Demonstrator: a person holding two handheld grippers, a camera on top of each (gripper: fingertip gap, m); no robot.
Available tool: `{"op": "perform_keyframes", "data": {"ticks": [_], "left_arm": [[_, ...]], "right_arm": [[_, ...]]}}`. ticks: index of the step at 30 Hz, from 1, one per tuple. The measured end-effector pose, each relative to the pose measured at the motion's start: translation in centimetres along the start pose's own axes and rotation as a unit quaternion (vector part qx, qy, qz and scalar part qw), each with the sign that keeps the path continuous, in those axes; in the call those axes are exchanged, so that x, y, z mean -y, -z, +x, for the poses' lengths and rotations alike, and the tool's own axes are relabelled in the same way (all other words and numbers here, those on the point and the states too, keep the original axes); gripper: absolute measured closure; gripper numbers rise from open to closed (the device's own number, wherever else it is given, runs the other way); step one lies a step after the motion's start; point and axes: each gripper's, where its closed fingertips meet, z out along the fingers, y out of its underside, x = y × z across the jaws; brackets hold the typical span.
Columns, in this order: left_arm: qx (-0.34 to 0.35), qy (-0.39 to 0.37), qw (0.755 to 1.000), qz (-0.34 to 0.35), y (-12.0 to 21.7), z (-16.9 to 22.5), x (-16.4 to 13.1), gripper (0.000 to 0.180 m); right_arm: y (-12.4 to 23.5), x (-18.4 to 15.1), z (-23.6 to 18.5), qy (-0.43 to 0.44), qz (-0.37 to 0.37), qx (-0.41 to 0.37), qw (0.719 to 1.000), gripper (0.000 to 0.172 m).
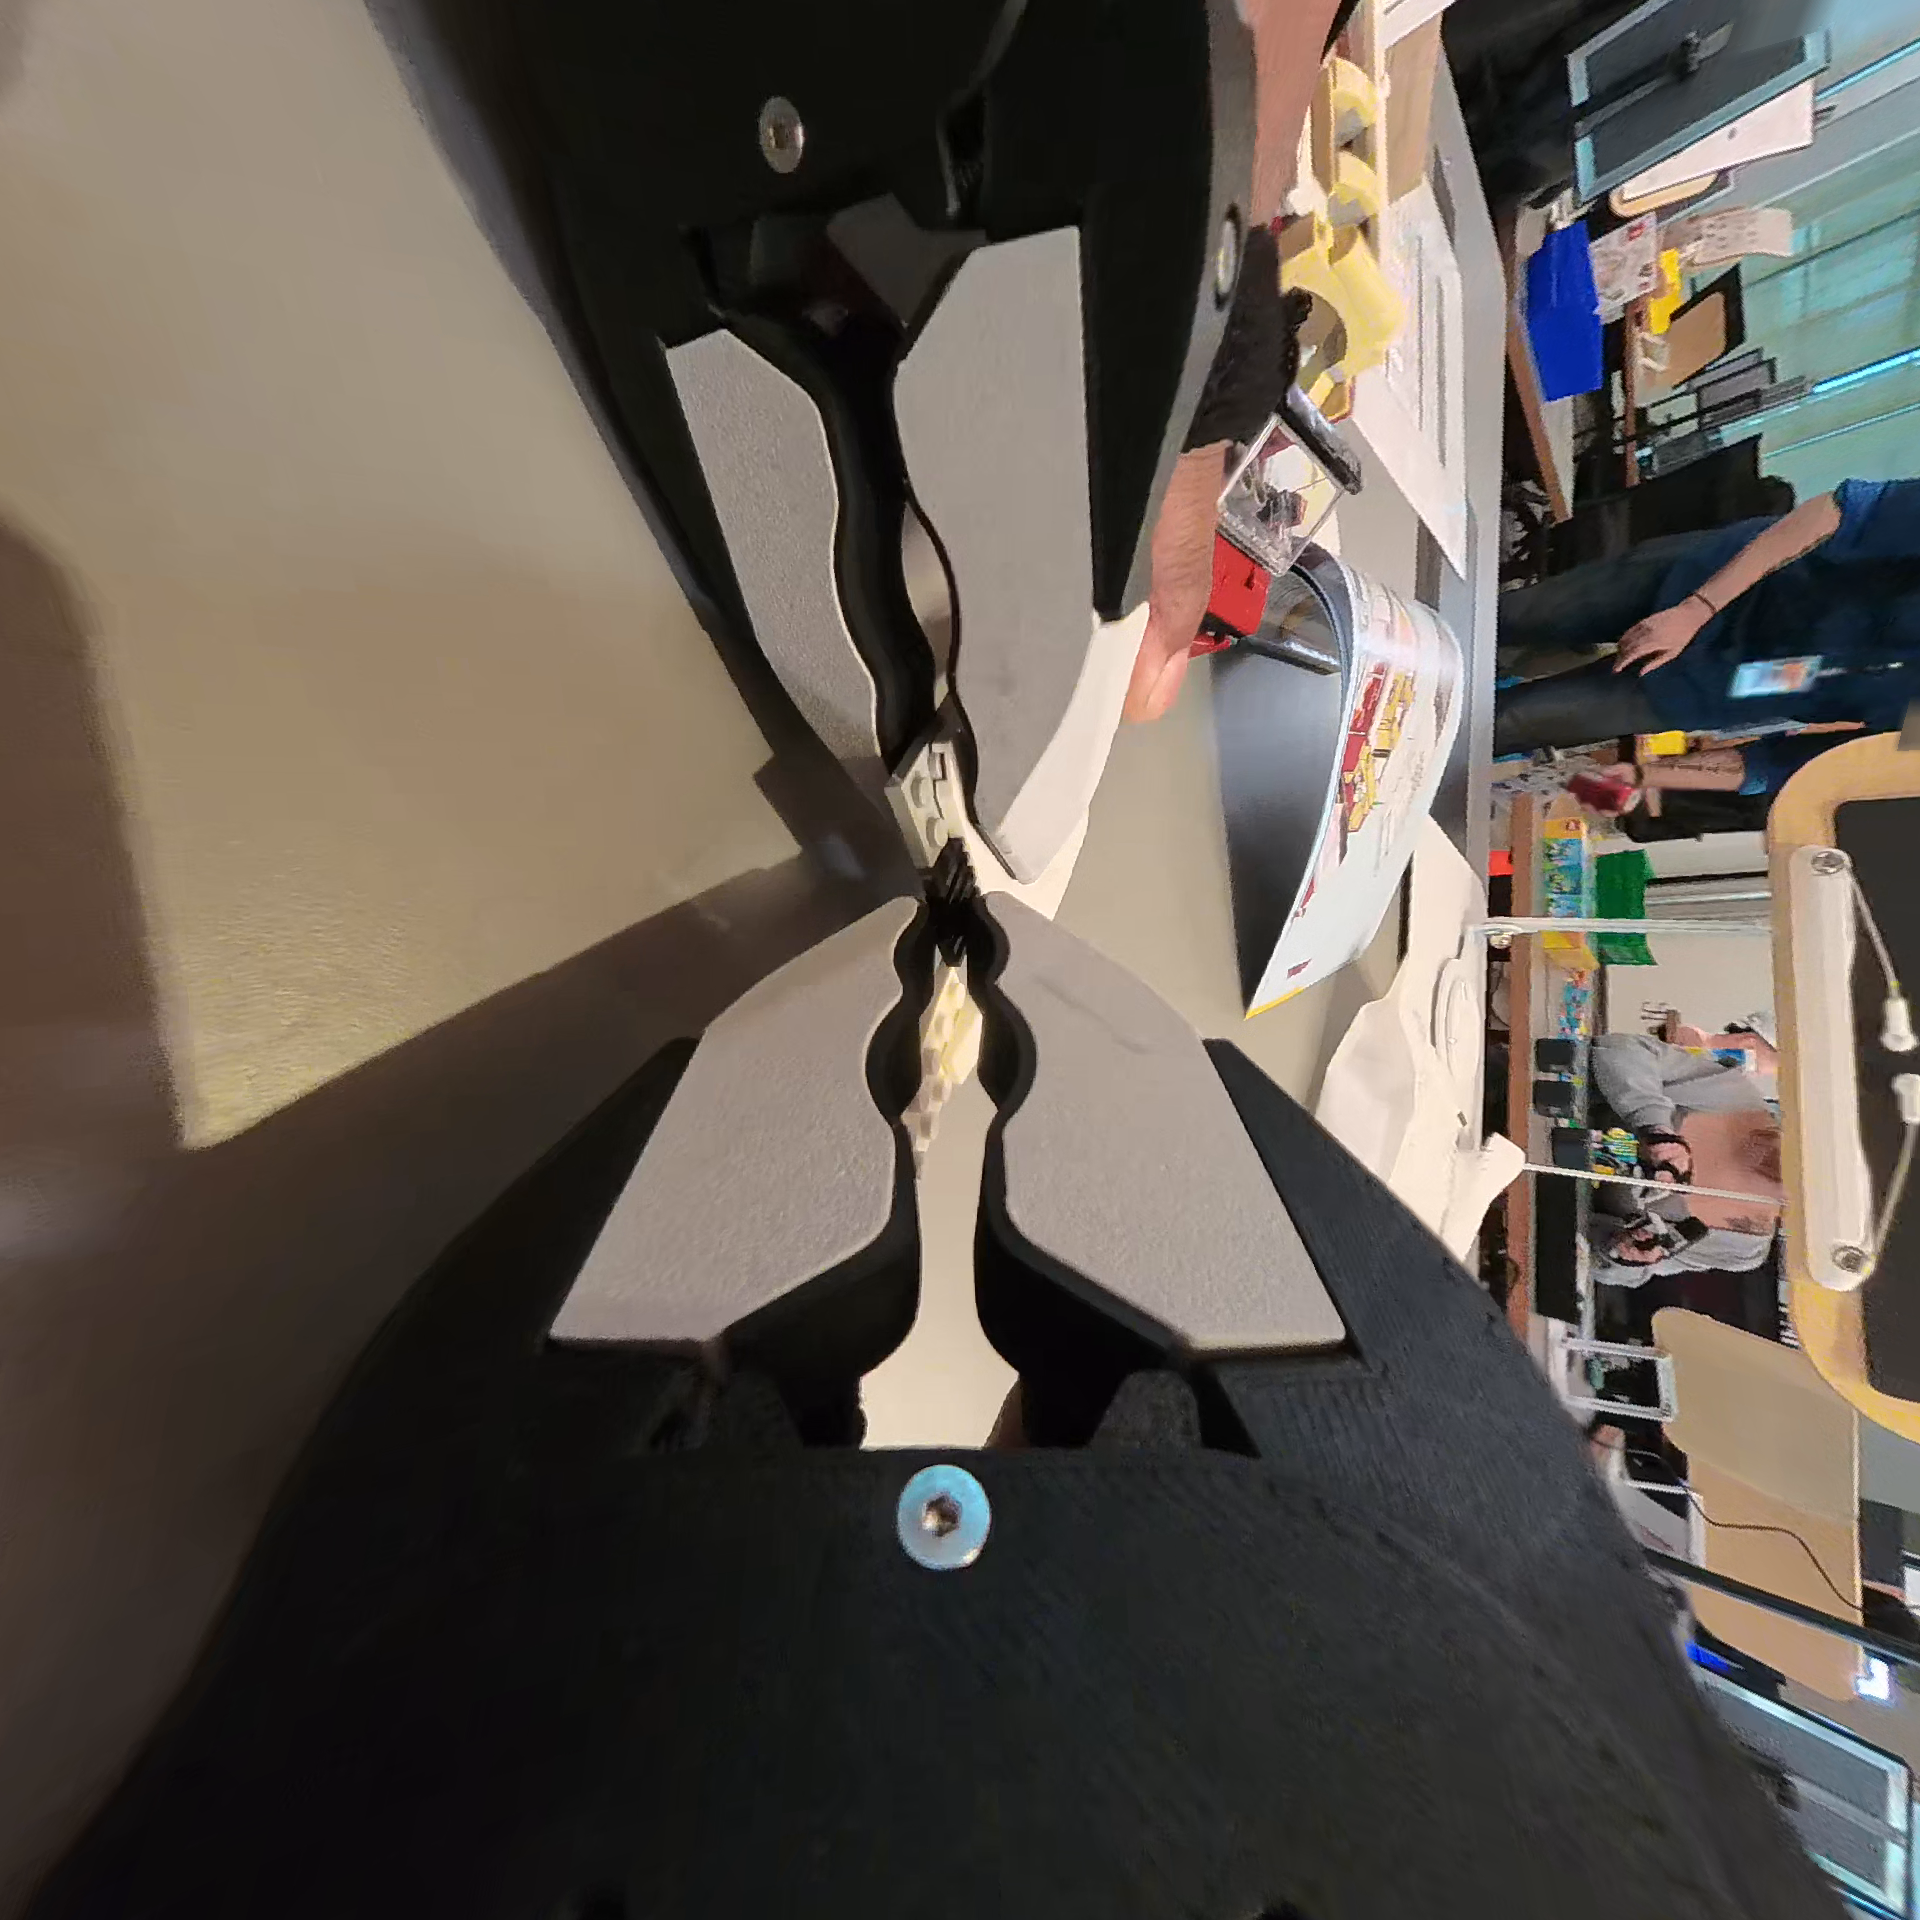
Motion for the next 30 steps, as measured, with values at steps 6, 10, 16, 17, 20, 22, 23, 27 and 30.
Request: {"op": "perform_keyframes", "data": {"ticks": [6,10,16,17,20,22,23,27,30], "left_arm": [[-0.003,-0.016,1.000,0.005,0.05,0.14,0.29,0.171],[-0.004,-0.016,1.000,0.004,-0.02,0.08,0.27,0.171],[-0.006,0.002,1.000,0.010,-0.01,-0.17,0.25,0.171],[-0.005,0.005,1.000,0.012,0.02,-0.23,0.23,0.171],[-0.007,0.022,1.000,0.016,0.05,-0.28,0.15,0.171],[-0.013,0.039,0.999,0.018,0.04,-0.19,0.08,0.170],[-0.015,0.048,0.999,0.021,0.07,-0.19,0.05,0.170],[-0.017,0.058,0.998,0.025,0.18,-0.21,-0.02,0.170],[-0.017,0.061,0.998,0.028,0.21,-0.18,-0.02,0.170]], "right_arm": [[0.14,0.02,-0.42,-0.035,0.010,0.040,0.999,0.165],[0.16,-0.01,-0.45,-0.076,0.021,0.070,0.994,0.165],[0.28,0.07,-0.21,-0.084,0.032,0.065,0.994,0.166],[0.31,0.15,-0.16,-0.084,0.033,0.062,0.994,0.166],[0.27,0.17,-0.03,-0.058,0.031,0.039,0.997,0.166],[0.11,0.11,-0.06,-0.018,0.023,0.013,0.999,0.166],[0.07,0.13,-0.02,-0.003,0.020,0.002,1.000,0.166],[0.03,0.07,0.06,0.028,0.009,-0.014,0.999,0.166],[-0.04,0.07,0.07,0.047,0.004,-0.022,0.999,0.166]]}}
